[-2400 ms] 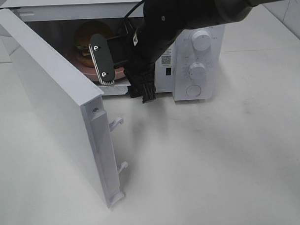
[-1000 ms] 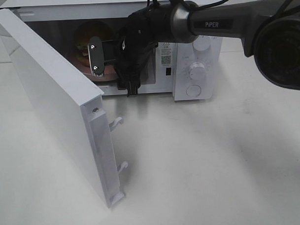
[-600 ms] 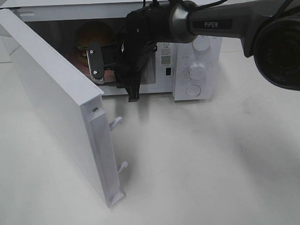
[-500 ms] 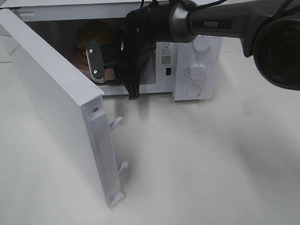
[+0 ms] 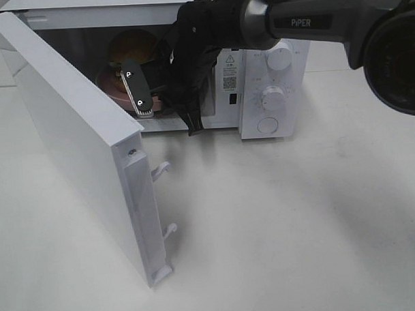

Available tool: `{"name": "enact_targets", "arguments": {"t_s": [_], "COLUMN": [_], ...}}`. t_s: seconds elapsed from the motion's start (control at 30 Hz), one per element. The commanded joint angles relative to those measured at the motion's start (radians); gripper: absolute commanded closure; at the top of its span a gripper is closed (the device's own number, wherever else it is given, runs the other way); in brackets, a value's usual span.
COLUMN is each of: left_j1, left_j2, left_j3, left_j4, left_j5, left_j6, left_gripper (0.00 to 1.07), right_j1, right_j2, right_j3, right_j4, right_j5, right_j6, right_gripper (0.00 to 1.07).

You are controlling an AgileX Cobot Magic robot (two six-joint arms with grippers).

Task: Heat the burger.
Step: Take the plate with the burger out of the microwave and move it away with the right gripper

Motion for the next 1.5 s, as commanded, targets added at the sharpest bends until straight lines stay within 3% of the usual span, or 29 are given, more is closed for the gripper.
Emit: {"name": "enact_targets", "arguments": {"t_s": [0.03, 0.33, 0.57, 0.8, 1.5], "left_j1": [0.001, 0.001, 0.001, 0.001, 0.001], "left_j2": [-0.005, -0.005, -0.005, -0.005, -0.005], "left_j3": [0.006, 0.006, 0.006, 0.006, 0.006], "left_j4": [-0.008, -0.008, -0.008, -0.008, -0.008], "left_j5": [-0.009, -0.009, -0.009, -0.009, -0.009], "left_j6": [0.002, 0.002, 0.002, 0.002, 0.002], "left_gripper": [0.07, 0.07, 0.07, 0.07, 0.07], "right_j1": [0.002, -0.002, -0.006, -0.027, -0.028], "right_j2": [-0.055, -0.159, -0.263, -0.314, -0.470], "right_j3": [0.077, 0.259, 0.378, 0.421, 0.619], "right_j4": [0.013, 0.026, 0.153, 0.208, 0.205], "right_j5": [-0.026, -0.133, -0.160, -0.161, -0.205], "right_j6": [-0.059, -0.140, -0.309, -0.368, -0.387], "right_gripper": [1.07, 1.07, 1.07, 1.07, 1.07]}}
